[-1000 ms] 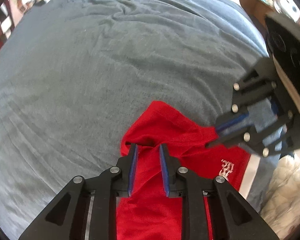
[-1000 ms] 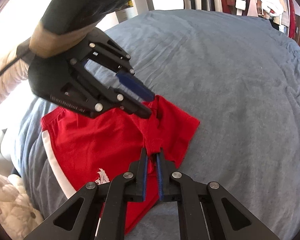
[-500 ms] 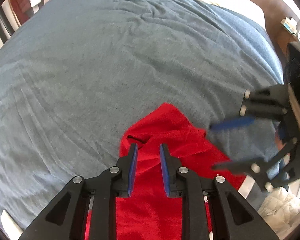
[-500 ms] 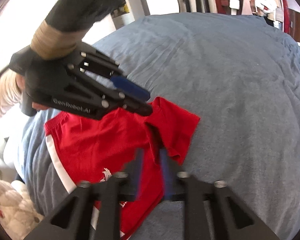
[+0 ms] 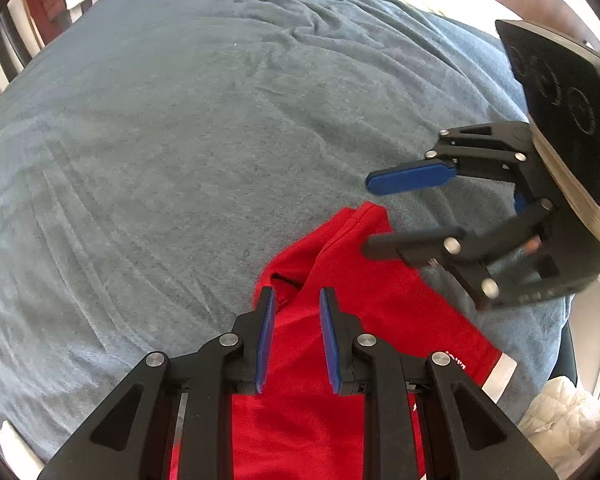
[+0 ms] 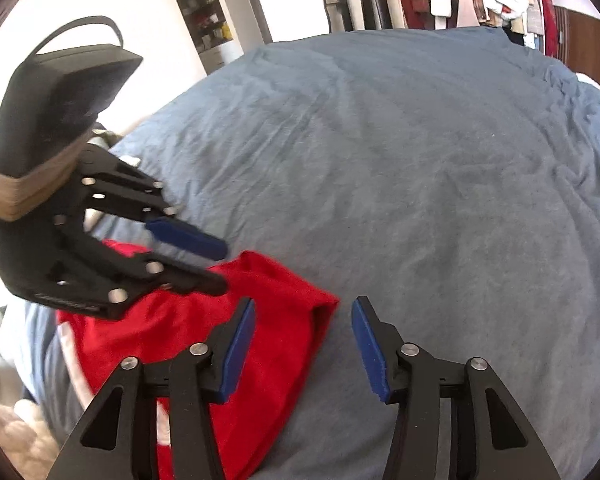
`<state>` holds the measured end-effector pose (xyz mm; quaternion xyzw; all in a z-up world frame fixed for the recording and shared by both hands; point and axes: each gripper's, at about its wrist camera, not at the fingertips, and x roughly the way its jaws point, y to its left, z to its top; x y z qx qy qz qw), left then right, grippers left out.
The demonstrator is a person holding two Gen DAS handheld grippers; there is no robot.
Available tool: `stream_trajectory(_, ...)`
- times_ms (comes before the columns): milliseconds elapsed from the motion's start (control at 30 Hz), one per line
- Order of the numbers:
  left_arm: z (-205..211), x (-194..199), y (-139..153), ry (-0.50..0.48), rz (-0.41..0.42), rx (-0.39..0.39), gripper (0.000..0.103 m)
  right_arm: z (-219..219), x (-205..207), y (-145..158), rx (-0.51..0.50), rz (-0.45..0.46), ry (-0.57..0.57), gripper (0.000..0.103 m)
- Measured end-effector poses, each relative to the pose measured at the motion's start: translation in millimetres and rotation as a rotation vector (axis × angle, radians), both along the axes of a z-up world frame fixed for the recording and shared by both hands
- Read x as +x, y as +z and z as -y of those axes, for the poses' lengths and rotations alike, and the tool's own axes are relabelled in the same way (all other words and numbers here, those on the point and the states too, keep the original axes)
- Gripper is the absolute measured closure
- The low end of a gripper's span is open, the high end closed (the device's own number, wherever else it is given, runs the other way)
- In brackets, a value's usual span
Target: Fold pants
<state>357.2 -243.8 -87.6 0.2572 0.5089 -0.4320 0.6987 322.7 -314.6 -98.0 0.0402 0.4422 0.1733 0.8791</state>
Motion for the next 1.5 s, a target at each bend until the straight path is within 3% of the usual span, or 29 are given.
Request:
stream_trajectory(167,-3,2,-3,-0.004,-0.007,0.009,0.080,-1,8,-5,-0.004,-0.018,0.026,0.069)
stream_trajectory(267,-6,5,-6,0.010,-0.007,0.017,0.080,-6,11,-5,-0.015,-0.021,0.050,0.089)
stream_trajectory(333,-11,6,-5,0.022,0.008,0.022,0.080,-10,7,-2,-0.030,0.000,0.062,0.092)
stream_trajectory(433,-17,7,-5,0.027,0.032,0.032,0.080,-10,5,6,-0.040,0.051,0.046,0.092)
stream_trajectory(633,-17,10,-4,0.034,0.012,0.002,0.080,-8,16,-2,-0.039,0.020,0.012,0.092)
stream_trajectory(833,-19,12,4,0.061,0.027,-0.005,0.080,-18,-17,12,-0.052,0.077,0.080,0.092)
stream_trajectory(1033,-3,-7,3,0.023,-0.004,0.001,0.080,-30,-40,16,-0.019,0.063,0.145,0.092)
stream_trajectory(1200,7,-11,-7,0.054,-0.015,0.042,0.080,-33,-51,11,-0.020,0.039,0.167,0.092)
stream_trajectory(1500,15,-16,-21,0.120,0.034,0.146,0.076,-29,-55,11,0.004,0.048,0.155,0.092)
